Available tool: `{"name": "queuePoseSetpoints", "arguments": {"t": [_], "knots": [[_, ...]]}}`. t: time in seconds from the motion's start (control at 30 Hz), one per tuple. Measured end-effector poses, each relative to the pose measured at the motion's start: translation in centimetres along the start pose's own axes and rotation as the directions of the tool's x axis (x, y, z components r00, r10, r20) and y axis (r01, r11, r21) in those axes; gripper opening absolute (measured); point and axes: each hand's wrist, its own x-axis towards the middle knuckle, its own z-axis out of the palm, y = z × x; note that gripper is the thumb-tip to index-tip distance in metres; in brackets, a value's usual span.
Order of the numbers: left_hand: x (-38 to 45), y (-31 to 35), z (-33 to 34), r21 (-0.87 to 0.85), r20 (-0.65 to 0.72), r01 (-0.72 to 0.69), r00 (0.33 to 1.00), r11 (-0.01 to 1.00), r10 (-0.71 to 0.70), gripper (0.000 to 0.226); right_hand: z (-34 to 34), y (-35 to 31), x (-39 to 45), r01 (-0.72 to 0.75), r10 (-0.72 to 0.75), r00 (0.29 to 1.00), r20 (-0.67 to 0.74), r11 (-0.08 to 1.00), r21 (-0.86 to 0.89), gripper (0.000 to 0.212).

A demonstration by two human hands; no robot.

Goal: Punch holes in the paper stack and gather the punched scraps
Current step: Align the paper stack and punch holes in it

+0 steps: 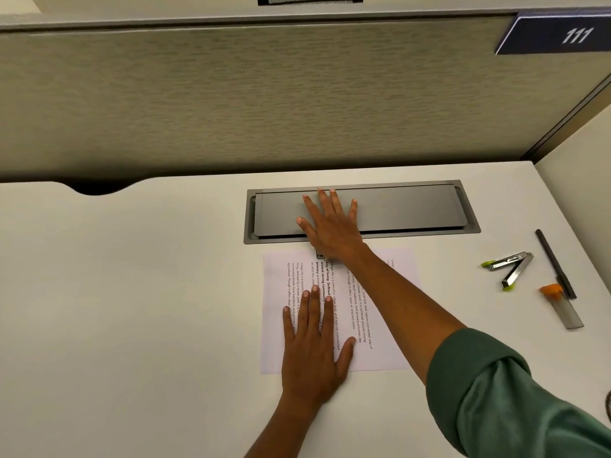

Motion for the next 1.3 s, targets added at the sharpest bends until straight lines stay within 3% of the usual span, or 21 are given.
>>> {"name": "queuePoseSetpoints", "arguments": {"t": [0.27,0.57,0.73,0.97,1.2,1.3], "knots": [[0.0,-0.1,0.4,-0.002,-0.018,-0.003,1.000,1.000,0.003,0.082,0.3,0.1,0.3,-0.011,0.011,1.000,-0.022,1.000,-0.005,0.065],[0.0,-0.2,0.6,-0.007,-0.019,-0.008,1.000,1.000,0.008,0.084,1.3,0.3,1.4,-0.074,0.069,0.989,0.132,0.997,0.035,0.064],[0.0,-0.2,0.5,-0.019,-0.014,-0.005,1.000,1.000,0.005,0.084,1.1,0.3,1.4,-0.079,0.074,0.989,0.127,0.996,0.034,0.064],[0.1,-0.2,0.5,-0.023,-0.021,0.003,1.000,1.000,-0.003,0.084,1.1,0.1,1.0,-0.071,0.070,0.997,0.017,0.996,0.060,0.066],[0.0,-0.1,0.7,-0.018,-0.039,0.000,0.999,1.000,-0.001,0.083,-0.4,-0.5,-0.7,-0.018,0.022,0.973,-0.230,1.000,0.019,0.066],[0.0,-0.2,0.7,-0.014,-0.032,0.000,0.999,1.000,0.000,0.083,-1.0,-0.8,-1.3,-0.016,0.014,0.963,-0.269,1.000,-0.003,0.064]]}}
